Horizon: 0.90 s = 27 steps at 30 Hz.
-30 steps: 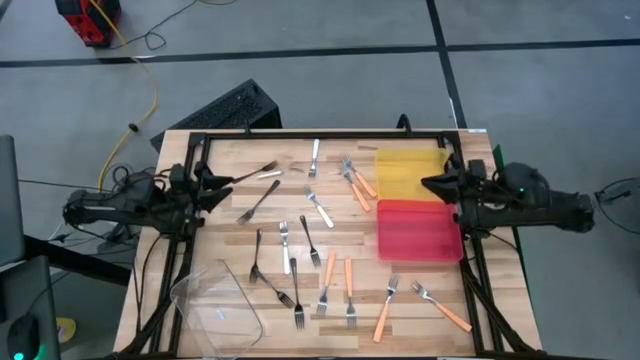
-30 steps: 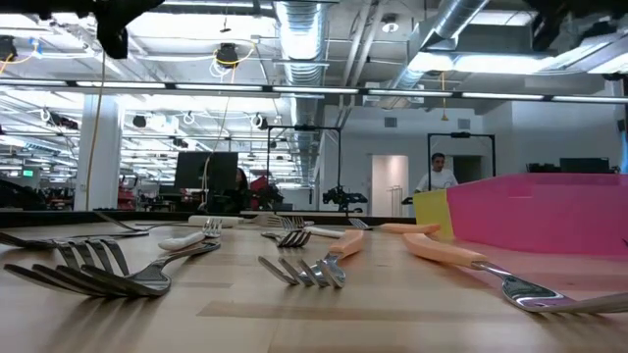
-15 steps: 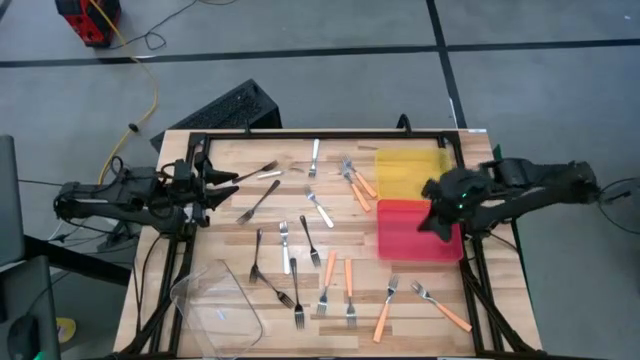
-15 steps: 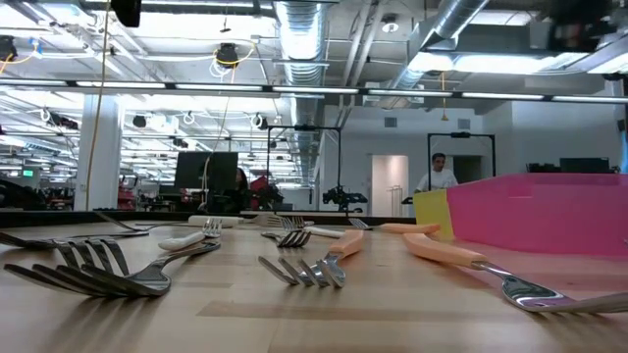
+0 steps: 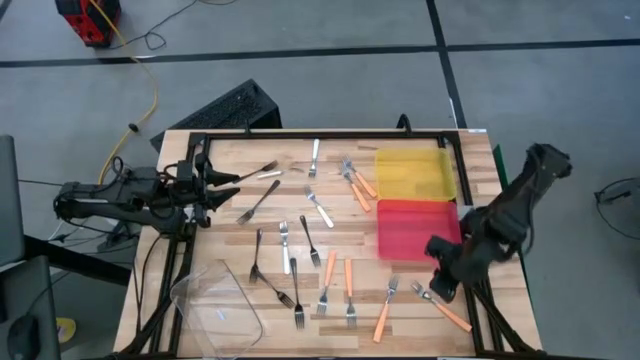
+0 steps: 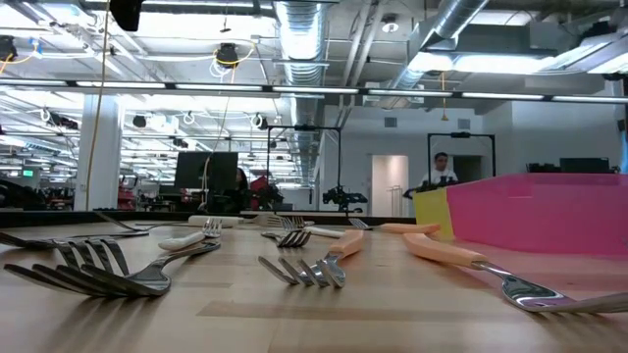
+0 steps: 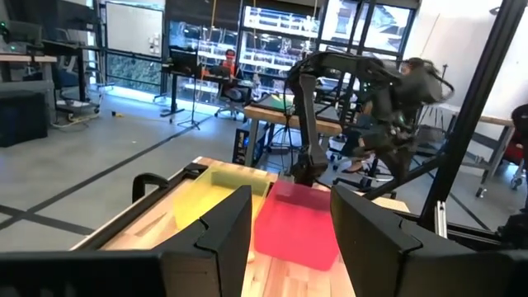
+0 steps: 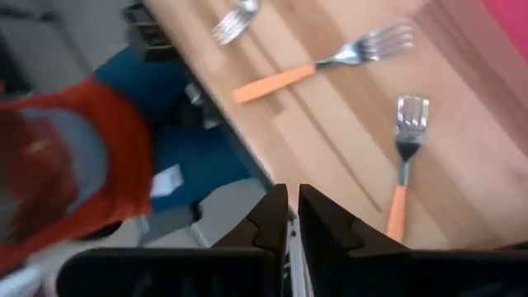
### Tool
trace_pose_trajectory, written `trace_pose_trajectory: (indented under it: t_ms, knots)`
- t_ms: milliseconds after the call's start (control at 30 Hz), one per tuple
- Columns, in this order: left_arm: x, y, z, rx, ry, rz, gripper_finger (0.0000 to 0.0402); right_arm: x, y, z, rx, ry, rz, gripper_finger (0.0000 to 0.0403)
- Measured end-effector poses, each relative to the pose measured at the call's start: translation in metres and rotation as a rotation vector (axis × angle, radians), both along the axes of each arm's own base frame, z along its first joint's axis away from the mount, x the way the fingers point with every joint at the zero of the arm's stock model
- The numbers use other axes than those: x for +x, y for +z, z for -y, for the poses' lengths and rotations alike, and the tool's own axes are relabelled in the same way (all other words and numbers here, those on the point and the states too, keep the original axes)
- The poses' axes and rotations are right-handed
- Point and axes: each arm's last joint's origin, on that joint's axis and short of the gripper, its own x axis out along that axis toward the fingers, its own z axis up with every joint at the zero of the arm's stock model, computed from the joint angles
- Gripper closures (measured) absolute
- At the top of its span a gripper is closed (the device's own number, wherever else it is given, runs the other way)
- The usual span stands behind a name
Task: Sort silverware by color (type)
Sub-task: Put the orange fork into the transparent bin
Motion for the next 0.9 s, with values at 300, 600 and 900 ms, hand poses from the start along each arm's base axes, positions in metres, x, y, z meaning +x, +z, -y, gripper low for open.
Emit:
trace_pose_trajectory:
  t_ms: [300, 600, 900]
  knots:
    - [0.0, 0.0, -0.001, 0.011, 0.018, -0.003, 0.025, -0.001, -0.047, -0.045, -0.144, -0.016, -0.275, 0.0306]
    - [0.0, 0.0, -0.002, 0.005, 0.064, -0.004, 0.025, 0.015, -0.083, -0.064, -0.232, -0.015, -0.377, 0.0161]
    - [0.0, 0.0, -0.002, -0.001, 0.069, -0.002, 0.025, 0.018, -0.116, -0.067, -0.302, 0.059, -0.451, 0.0138]
